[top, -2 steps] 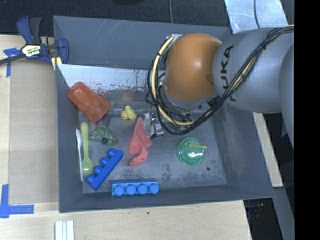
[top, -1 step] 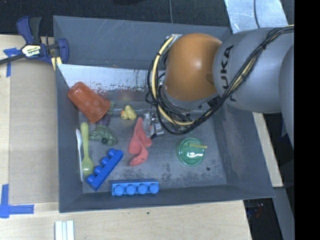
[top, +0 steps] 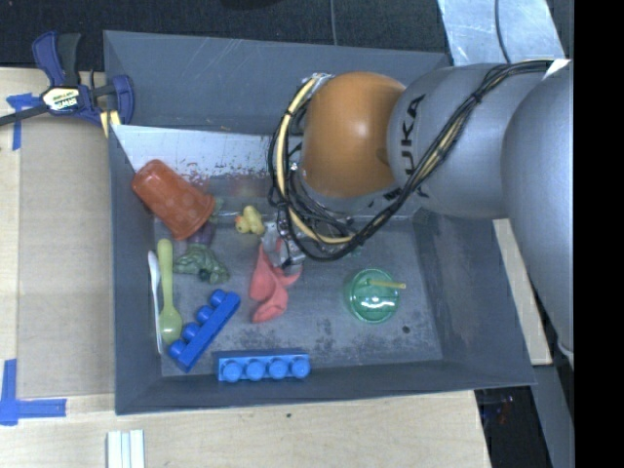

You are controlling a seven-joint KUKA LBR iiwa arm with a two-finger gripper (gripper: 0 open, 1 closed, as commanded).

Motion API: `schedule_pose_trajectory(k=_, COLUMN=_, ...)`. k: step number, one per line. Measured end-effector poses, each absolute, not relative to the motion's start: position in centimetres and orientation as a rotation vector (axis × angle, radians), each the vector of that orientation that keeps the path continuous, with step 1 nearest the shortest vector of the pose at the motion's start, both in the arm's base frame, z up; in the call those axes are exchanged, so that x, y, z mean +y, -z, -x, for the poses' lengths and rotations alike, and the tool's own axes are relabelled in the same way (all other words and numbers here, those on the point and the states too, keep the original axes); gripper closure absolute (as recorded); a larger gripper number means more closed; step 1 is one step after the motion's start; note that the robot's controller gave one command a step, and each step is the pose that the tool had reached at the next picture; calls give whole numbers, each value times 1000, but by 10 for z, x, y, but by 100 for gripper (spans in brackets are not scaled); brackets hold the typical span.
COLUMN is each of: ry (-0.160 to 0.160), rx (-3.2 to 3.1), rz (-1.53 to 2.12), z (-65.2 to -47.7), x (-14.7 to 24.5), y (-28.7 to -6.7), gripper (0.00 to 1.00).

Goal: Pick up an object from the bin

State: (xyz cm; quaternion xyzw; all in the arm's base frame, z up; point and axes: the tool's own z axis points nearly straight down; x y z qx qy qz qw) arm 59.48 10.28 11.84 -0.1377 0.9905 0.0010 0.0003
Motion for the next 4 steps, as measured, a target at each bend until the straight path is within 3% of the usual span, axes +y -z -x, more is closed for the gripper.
schedule_pose_trajectory(k=1, ry=-6, rx=3084, rz=720, z=-614, x=99, y=-69, gripper=0)
schedule_pose_trajectory(k=2, ry=-6, rx=3060, rz=708, z=-620, x=100, y=-72, gripper=100)
schedule_pose_trajectory(k=3, ry=-6, rx=3060, rz=708, z=-620, x=100, y=-72, gripper=100)
schedule_pose_trajectory(k=4, ry=-4, rx=2966, rz=1010, z=-618, x=100, y=-72, gripper=100)
